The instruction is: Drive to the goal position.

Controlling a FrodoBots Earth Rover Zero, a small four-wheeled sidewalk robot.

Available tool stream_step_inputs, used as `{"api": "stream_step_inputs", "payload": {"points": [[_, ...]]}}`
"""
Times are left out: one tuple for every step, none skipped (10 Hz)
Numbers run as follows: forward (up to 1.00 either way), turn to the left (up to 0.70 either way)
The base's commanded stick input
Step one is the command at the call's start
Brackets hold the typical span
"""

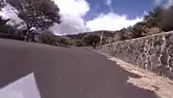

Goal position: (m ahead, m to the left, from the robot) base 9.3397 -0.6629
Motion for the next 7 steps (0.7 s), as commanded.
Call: {"api": "stream_step_inputs", "payload": {"points": [[0.45, 0.00], [0.45, 0.00], [0.45, 0.00], [0.45, 0.00], [0.45, 0.00], [0.45, 0.00], [0.45, 0.00]]}}
